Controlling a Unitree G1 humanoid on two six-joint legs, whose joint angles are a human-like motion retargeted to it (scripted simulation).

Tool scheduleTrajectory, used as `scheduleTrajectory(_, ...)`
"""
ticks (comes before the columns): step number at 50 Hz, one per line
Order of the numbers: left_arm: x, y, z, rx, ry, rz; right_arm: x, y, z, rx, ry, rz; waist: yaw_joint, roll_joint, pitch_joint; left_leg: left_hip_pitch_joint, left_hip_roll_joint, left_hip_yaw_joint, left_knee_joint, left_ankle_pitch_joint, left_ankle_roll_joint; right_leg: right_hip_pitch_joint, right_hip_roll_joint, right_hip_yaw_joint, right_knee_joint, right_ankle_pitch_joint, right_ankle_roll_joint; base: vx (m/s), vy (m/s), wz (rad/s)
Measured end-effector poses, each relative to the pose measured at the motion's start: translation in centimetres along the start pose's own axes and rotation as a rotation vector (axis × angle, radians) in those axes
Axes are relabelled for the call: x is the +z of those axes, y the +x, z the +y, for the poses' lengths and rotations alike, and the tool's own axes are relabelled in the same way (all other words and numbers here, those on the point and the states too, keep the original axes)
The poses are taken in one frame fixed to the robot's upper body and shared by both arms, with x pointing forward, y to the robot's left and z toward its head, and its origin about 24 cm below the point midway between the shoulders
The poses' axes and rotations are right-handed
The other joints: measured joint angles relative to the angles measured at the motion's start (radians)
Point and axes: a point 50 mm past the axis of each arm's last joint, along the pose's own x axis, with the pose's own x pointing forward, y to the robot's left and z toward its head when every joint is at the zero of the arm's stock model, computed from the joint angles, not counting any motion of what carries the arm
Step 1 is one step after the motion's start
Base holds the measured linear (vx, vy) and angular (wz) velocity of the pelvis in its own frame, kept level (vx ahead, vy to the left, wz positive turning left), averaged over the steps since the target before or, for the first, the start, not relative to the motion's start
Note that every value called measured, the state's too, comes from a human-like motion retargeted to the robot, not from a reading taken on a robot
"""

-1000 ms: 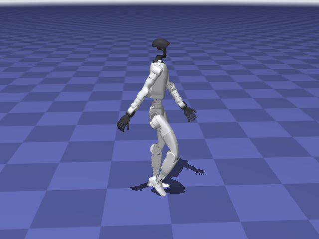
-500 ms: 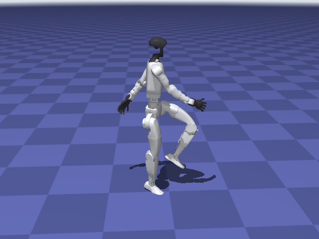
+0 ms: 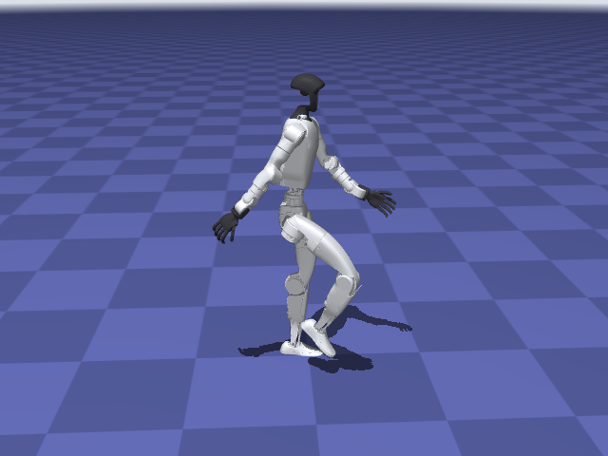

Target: Upper body actions

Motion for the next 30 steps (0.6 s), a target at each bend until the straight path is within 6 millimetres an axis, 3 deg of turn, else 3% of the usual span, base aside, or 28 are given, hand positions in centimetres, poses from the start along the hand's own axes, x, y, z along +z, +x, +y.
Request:
scheduleTrajectory(2, 0.0, -0.1, -0.2, -0.051, 0.011, -0.012, -0.8, 0.1, 0.2, -0.006, 0.103, 0.005, 0.015, -0.013, -0.010, 0.006, -0.015, 0.007, -0.017, 0.004, 0.003, 0.027, -0.019, -0.019, -0.043, -0.019, 0.000, 0.04, -0.01, -0.24)
scheduleTrajectory(4, -1.5, -0.5, 0.0, -0.095, 0.040, 0.065, -0.2, 0.0, 0.8, 0.017, 0.141, -0.008, 0.040, -0.034, 0.007, 0.026, -0.026, 0.031, -0.026, 0.002, -0.003, 0.119, -0.015, -0.013, -0.115, -0.016, 0.011, -0.09, 0.06, -0.53)
scheduleTrajectory(8, -9.1, -4.4, 0.5, -0.103, 0.003, 0.369, 3.0, -0.7, 2.2, 0.093, 0.063, -0.094, 0.117, -0.033, -0.028, 0.045, -0.017, 0.084, -0.021, -0.031, -0.016, 0.400, 0.030, -0.008, -0.379, 0.052, 0.033, 0.08, 0.13, -0.73)
scheduleTrajectory(10, -14.2, -8.5, 1.0, -0.072, -0.035, 0.566, 5.3, -1.3, 3.0, 0.138, -0.036, -0.155, 0.156, -0.025, -0.061, 0.049, -0.005, 0.108, 0.003, -0.059, -0.025, 0.561, 0.060, -0.013, -0.567, 0.091, 0.035, 0.21, 0.13, -0.66)
scheduleTrajectory(12, -19.4, -14.6, 2.1, -0.042, -0.049, 0.803, 7.9, -2.2, 4.0, 0.183, -0.133, -0.223, 0.214, -0.027, -0.082, 0.053, -0.004, 0.139, 0.056, -0.087, -0.040, 0.738, 0.111, 0.004, -0.818, 0.063, 0.084, 0.21, 0.16, -0.54)
scheduleTrajectory(13, -21.7, -18.3, 2.9, -0.020, -0.047, 0.932, 9.6, -2.9, 4.6, 0.202, -0.179, -0.272, 0.232, -0.028, -0.086, 0.051, -0.006, 0.145, 0.101, -0.093, -0.054, 0.825, 0.136, 0.012, -0.949, -0.049, 0.132, 0.07, 0.17, -0.27)
scheduleTrajectory(15, -24.8, -25.9, 5.4, 0.072, -0.056, 1.191, 14.3, -5.4, 6.4, 0.221, -0.294, -0.415, 0.250, -0.063, -0.081, 0.004, -0.013, 0.186, 0.281, 0.015, -0.125, 0.942, 0.117, -0.070, -1.158, -0.193, 0.146, -0.19, 0.10, -0.50)
scheduleTrajectory(17, -26.0, -31.5, 7.8, 0.184, -0.083, 1.387, 20.9, -10.8, 9.8, 0.286, -0.397, -0.649, 0.323, -0.105, -0.051, -0.250, 0.064, 0.226, 0.675, 0.228, -0.159, 0.937, 0.093, 0.019, -1.247, -0.203, 0.162, -0.53, -0.21, -1.01)
scheduleTrajectory(18, -26.3, -34.4, 8.9, 0.241, -0.088, 1.474, 23.7, -14.1, 11.4, 0.340, -0.439, -0.775, 0.345, -0.106, -0.040, -0.388, 0.089, 0.216, 0.847, 0.297, -0.091, 0.935, 0.106, 0.035, -1.272, -0.184, 0.162, -0.48, -0.33, -0.25)
scheduleTrajectory(20, -26.3, -39.2, 9.9, 0.347, -0.145, 1.609, 28.1, -21.3, 14.1, 0.470, -0.569, -1.041, 0.363, -0.121, 0.001, -0.610, 0.038, 0.147, 1.116, 0.238, -0.049, 0.916, 0.095, 0.042, -1.283, -0.156, 0.160, -0.36, -0.25, 0.11)
scheduleTrajectory(22, -26.2, -42.2, 10.1, 0.435, -0.228, 1.666, 30.9, -28.8, 15.8, 0.534, -0.705, -1.315, 0.437, -0.144, 0.071, -0.743, 0.191, 0.261, 1.320, 0.164, -0.022, 0.907, 0.091, 0.054, -1.285, -0.140, 0.128, -0.32, -0.18, -0.84)
scheduleTrajectory(24, -26.0, -44.2, 10.2, 0.525, -0.295, 1.680, 32.0, -35.3, 16.3, 0.507, -0.768, -1.594, 0.509, -0.174, 0.114, -0.858, 0.233, 0.306, 1.448, 0.108, -0.018, 0.894, 0.072, 0.100, -1.294, -0.122, 0.117, -0.22, -0.11, -1.17)
scheduleTrajectory(26, -25.6, -46.4, 10.4, 0.615, -0.335, 1.697, 32.1, -39.8, 16.3, 0.469, -0.770, -1.818, 0.548, -0.199, 0.108, -0.947, 0.233, 0.332, 1.511, 0.067, -0.043, 0.881, 0.060, 0.129, -1.310, -0.110, 0.118, 0.01, -0.02, -0.69)
scheduleTrajectory(28, -25.2, -48.3, 10.2, 0.710, -0.360, 1.736, 31.6, -42.0, 16.4, 0.433, -0.788, -1.955, 0.574, -0.215, 0.075, -0.965, 0.253, 0.364, 1.516, 0.037, -0.081, 0.869, 0.056, 0.123, -1.320, -0.107, 0.113, 0.16, 0.08, -0.49)
scheduleTrajectory(30, -25.1, -49.0, 9.9, 0.787, -0.390, 1.753, 31.1, -42.2, 16.9, 0.384, -0.856, -1.995, 0.550, -0.218, 0.039, -0.926, 0.268, 0.370, 1.495, 0.027, -0.103, 0.867, 0.067, 0.132, -1.324, -0.112, 0.108, 0.15, 0.09, 0.00)
